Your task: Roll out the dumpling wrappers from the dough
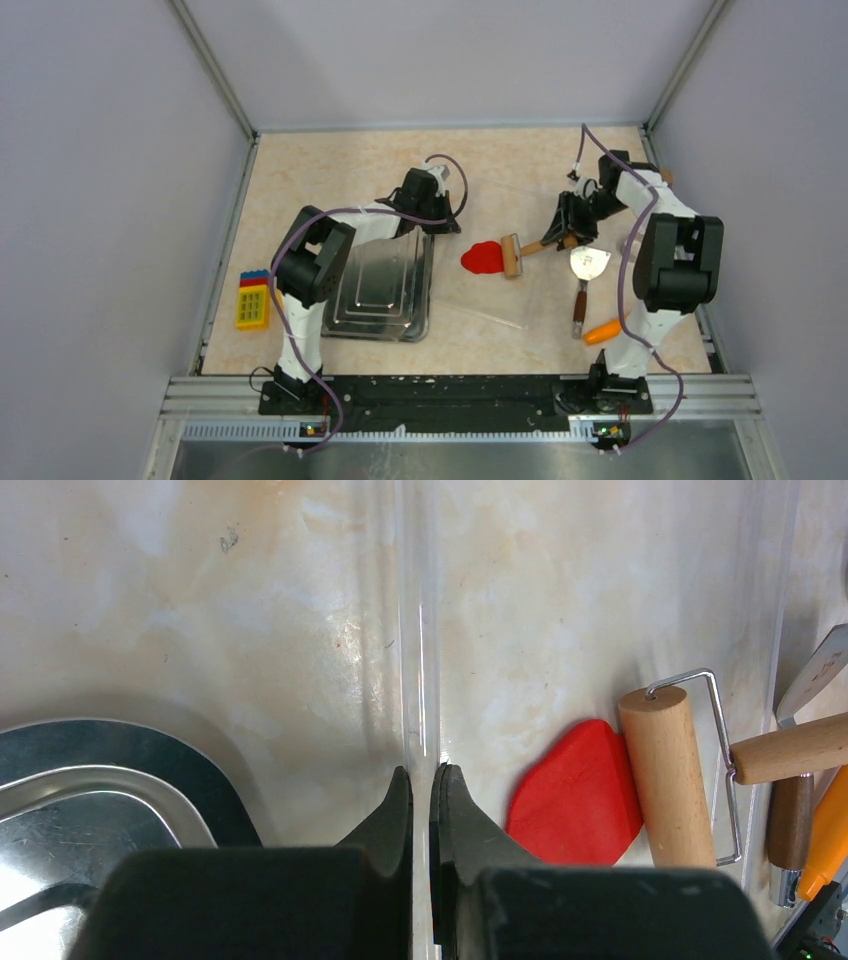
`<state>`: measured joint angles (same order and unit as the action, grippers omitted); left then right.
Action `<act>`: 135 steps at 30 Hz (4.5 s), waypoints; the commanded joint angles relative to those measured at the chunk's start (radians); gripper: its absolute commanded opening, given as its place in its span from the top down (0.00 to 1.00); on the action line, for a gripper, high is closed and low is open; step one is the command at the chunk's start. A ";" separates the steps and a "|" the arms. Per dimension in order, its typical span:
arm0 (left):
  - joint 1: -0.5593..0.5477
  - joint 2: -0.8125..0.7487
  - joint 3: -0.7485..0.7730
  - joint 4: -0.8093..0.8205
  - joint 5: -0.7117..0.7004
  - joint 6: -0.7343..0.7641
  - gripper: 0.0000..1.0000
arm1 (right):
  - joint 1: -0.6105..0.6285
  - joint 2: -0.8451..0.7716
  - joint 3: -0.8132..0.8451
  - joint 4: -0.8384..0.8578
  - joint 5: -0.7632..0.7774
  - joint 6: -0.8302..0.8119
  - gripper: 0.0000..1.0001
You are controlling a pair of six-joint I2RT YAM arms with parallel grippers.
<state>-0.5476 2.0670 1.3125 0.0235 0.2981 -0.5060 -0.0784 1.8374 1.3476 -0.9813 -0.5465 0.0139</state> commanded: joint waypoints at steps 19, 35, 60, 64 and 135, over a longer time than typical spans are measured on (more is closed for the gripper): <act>-0.006 0.031 -0.042 -0.074 -0.043 0.037 1.00 | -0.104 -0.040 -0.059 0.053 0.551 -0.074 1.00; -0.027 0.051 -0.014 -0.063 -0.010 0.057 1.00 | 0.415 -0.301 0.274 -0.129 0.087 -0.637 1.00; -0.027 0.053 -0.019 -0.061 -0.034 0.058 1.00 | 0.831 -0.431 -0.115 0.257 0.599 -1.111 1.00; -0.026 0.054 -0.019 -0.061 -0.037 0.062 1.00 | 0.840 -0.451 -0.151 0.249 0.539 -1.084 1.00; -0.025 0.065 -0.014 -0.082 -0.040 0.075 1.00 | 0.152 0.051 0.057 0.191 -0.046 -0.236 1.00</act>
<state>-0.5591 2.0712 1.3167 0.0364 0.2989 -0.4725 0.0734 1.8404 1.3788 -0.8589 -0.7620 -0.2077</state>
